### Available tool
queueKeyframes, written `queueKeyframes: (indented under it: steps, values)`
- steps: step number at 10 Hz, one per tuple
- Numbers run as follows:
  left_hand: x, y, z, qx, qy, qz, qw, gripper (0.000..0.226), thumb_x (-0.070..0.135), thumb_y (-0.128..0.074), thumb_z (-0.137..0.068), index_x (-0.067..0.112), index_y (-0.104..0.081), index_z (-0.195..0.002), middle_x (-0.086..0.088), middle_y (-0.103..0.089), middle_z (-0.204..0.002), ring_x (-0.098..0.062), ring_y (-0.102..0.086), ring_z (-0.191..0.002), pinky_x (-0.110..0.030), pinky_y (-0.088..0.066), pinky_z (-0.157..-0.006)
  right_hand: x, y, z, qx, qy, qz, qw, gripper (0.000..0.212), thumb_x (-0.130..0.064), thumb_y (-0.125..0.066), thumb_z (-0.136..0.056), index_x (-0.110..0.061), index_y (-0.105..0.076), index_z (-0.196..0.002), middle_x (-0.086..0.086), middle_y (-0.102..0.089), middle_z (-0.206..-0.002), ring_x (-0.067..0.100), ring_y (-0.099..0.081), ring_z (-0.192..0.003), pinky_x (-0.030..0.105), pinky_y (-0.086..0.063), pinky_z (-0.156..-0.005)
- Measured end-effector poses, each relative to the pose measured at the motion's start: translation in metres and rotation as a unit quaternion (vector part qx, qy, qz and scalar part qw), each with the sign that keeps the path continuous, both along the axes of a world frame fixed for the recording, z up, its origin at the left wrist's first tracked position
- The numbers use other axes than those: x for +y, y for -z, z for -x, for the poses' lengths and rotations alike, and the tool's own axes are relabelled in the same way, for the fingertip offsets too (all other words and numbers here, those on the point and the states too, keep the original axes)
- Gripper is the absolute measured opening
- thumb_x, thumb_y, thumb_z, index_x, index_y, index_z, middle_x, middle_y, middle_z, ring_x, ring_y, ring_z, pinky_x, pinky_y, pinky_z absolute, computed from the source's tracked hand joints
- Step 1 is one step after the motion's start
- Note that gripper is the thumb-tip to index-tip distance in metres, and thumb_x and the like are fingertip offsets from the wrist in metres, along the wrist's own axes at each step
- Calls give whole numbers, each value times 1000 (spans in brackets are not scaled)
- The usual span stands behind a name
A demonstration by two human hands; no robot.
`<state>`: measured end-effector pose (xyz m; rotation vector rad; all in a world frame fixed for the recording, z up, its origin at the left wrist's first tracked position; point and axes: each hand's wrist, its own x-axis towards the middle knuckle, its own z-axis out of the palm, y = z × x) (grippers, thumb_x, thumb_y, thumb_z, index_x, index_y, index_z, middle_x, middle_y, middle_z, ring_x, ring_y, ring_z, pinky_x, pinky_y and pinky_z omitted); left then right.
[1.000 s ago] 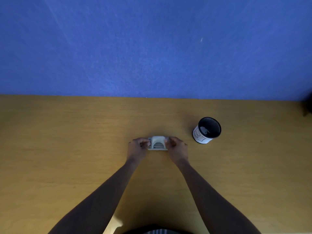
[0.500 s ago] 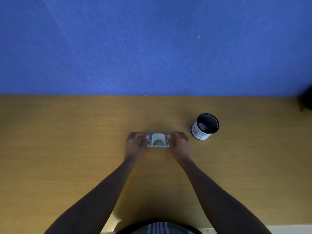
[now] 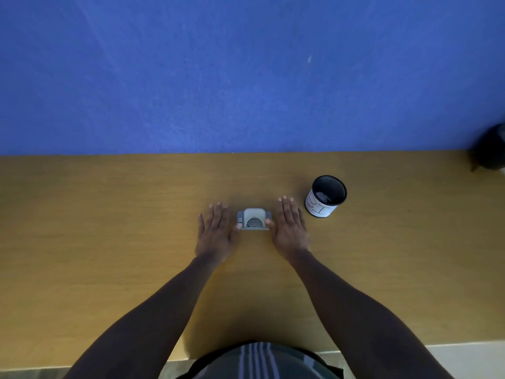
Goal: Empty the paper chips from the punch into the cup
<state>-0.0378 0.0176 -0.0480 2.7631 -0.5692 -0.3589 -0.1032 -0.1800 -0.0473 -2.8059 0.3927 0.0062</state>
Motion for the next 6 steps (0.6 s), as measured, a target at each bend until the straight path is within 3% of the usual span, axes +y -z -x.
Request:
queueKeyframes:
  steps: [2, 4, 5, 6]
  values:
    - [6, -8, 9, -42, 17, -15, 999, 88, 66, 3, -86, 11, -3, -154, -9, 4, -164, -24, 14, -149, -50, 11, -119, 8, -3, 18, -3, 40, 33, 999, 81, -61, -3, -96, -4, -14, -153, 13, -17, -162, 26, -6, -151, 50, -12, -122]
    - [11, -17, 14, -88, 21, -6, 996, 77, 57, -7, -94, 7, -9, -153, -11, -6, -163, -22, 9, -149, -48, 7, -120, 9, -5, 28, 12, 43, 56, 997, 84, -65, -2, -95, -6, -10, -154, 11, -13, -163, 24, -1, -151, 49, -5, -121]
    - [13, -23, 6, -120, 27, 2, 992, 76, 56, -13, -96, 4, -15, -152, -15, -11, -162, -25, 3, -149, -51, 2, -120, 3, -16, 18, -18, 31, 68, 997, 83, -64, -3, -95, -6, -11, -153, 12, -13, -163, 26, -2, -151, 49, -4, -121]
    - [8, -44, -14, -165, 34, 16, 986, 82, 62, -6, -95, 2, -17, -152, -16, -12, -162, -27, 0, -150, -52, 0, -120, -7, -37, -1, -60, 35, 79, 994, 82, -64, -13, -95, -6, -10, -153, 12, -12, -163, 26, -1, -151, 52, -6, -122]
